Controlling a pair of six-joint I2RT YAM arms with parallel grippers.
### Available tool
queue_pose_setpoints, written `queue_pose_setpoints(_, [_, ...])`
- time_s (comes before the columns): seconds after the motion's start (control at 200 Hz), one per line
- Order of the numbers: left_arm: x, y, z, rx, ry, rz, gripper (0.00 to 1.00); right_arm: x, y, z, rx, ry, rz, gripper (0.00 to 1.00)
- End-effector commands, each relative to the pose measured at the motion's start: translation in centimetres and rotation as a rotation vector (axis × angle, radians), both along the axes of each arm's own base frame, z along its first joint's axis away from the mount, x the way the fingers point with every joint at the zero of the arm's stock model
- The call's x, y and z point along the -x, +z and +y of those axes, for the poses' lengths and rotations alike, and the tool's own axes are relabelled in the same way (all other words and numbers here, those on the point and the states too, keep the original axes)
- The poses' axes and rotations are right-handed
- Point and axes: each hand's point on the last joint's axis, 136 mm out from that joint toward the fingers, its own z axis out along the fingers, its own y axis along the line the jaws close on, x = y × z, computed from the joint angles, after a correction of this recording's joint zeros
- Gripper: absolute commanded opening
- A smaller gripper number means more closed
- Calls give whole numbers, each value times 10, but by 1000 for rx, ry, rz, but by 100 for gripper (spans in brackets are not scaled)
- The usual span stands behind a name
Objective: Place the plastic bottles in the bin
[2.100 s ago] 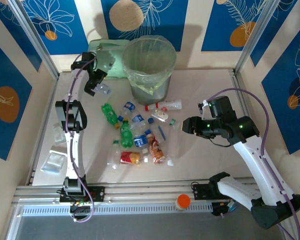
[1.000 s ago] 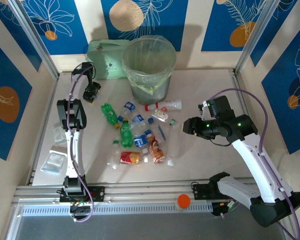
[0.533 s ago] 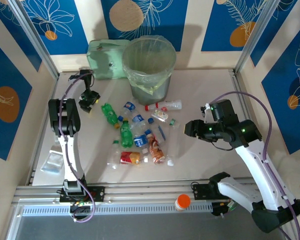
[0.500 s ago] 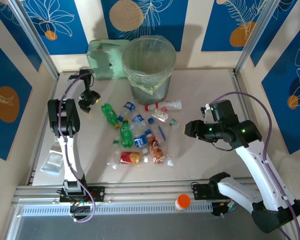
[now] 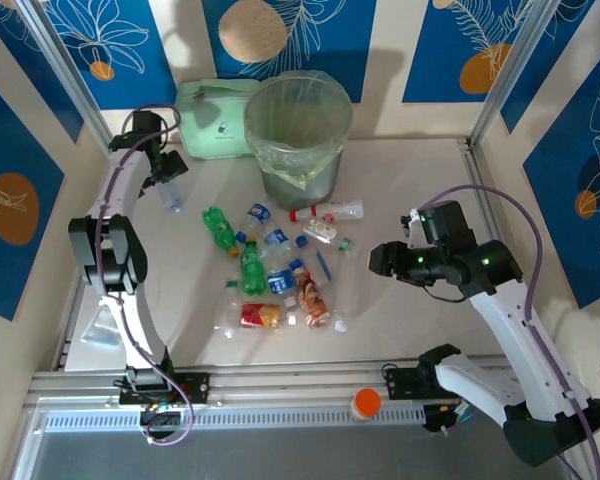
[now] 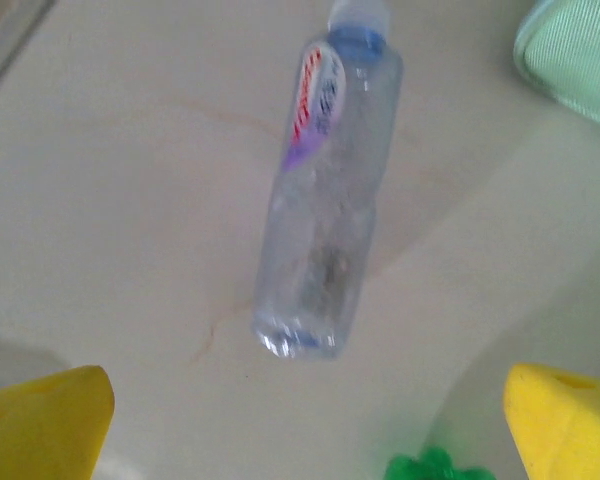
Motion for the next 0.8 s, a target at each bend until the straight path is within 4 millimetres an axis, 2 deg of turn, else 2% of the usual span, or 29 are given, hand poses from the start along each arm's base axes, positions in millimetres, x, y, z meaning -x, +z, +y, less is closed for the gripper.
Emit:
queue_pose_setpoints(0.0, [-29,-29,24,4,-34,23,99,5,3,1,-3,8,32,57])
queue_pose_setpoints(0.09, [-57,-53,18,88,-72,15,99,6,2,0,13,7,54,57])
queue_pose_setpoints(0.16, [-77,-71,7,155,-110,-1,99,7,2,-1,23,5,67,57])
queue_pose_setpoints(0.23, [-86,-91,5,185,-97,12,100,9,2,-3,35,3,80,58])
queue_pose_setpoints(0.325, [-84,-111,14,150,-49,56,96,9,4,-5,48,-1,86,57])
queue_pose_setpoints(0.405, [-83,-117,18,129,-38,68,88,8,6,-6,56,-8,82,57])
queue_pose_setpoints(0.6, [-78,-124,11,166,-37,86,53,7,5,-7,55,-19,77,57])
queue_pose_setpoints(0.745, [-65,-125,1,179,-41,111,48,7,8,-6,32,-31,58,57])
queue_pose_setpoints(0.795, [-62,-117,-4,187,-50,99,48,8,9,-6,26,-33,51,57])
